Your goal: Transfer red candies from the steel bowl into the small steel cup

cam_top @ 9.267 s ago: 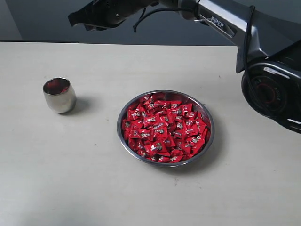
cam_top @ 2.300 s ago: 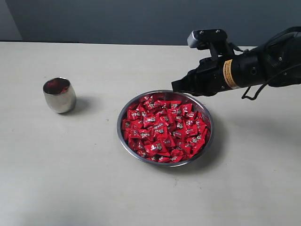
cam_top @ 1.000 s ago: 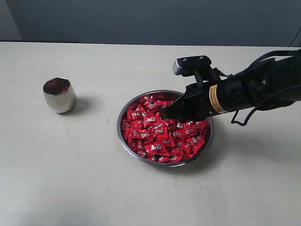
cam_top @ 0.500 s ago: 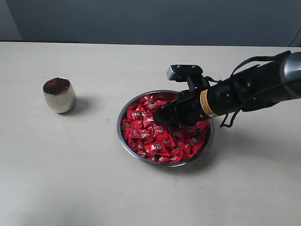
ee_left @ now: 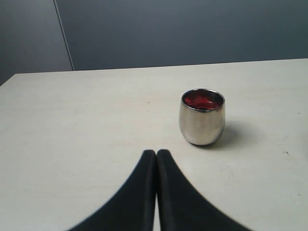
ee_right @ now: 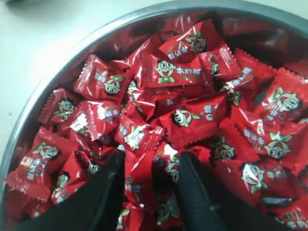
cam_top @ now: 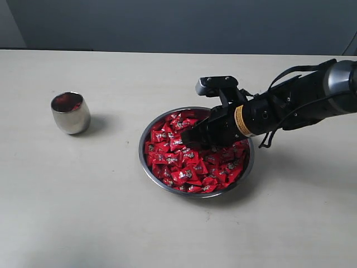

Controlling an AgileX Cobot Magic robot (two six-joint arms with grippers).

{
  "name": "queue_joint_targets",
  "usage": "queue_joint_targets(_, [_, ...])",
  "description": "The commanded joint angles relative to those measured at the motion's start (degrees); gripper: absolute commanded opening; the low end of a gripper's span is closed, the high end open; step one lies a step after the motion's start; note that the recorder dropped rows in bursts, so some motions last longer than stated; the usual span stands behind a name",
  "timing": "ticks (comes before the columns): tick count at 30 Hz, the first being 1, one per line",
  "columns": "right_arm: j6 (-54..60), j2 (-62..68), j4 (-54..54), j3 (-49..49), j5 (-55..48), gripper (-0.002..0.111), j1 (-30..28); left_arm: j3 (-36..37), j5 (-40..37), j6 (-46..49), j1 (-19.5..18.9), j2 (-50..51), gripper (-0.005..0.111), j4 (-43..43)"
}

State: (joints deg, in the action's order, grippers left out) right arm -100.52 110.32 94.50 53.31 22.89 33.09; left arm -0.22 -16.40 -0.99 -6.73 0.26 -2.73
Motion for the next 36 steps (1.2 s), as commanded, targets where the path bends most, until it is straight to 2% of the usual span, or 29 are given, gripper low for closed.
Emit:
queue_joint_targets(1, [0.1, 0.3, 0.6, 0.5, 1.0, 0.037, 0.1, 0.2, 0.1, -0.1, 0.0, -0.3, 0.000, 0.1])
queue_joint_targets(24, [-0.1, 1.3, 0.0, 0.7, 3.8, 0.037, 0.2, 0.2, 0.1, -0.1, 0.0, -0.3, 0.000, 0.1])
queue_joint_targets(26, [-0.1, 1.3, 0.0, 0.7, 3.5, 0.028, 0.2, 0.2, 0.1, -0.1, 0.0, -0.3, 0.000, 0.1])
queue_joint_targets(27, [-0.1, 1.3, 0.0, 0.7, 3.5, 0.015, 0.2, 0.2, 0.1, -0.1, 0.0, -0.3, 0.000, 0.1])
queue_joint_targets(29, [-0.1, 1.3, -0.4, 0.7, 3.4, -0.001, 0.2, 0.2, 0.1, -0.1, 0.0, -0.3, 0.000, 0.1])
queue_joint_targets(36, [0.1, 1.3, -1.4, 1.2, 2.9, -0.001, 0.2, 0.2, 0.1, -0.1, 0.0, -0.3, 0.000, 0.1])
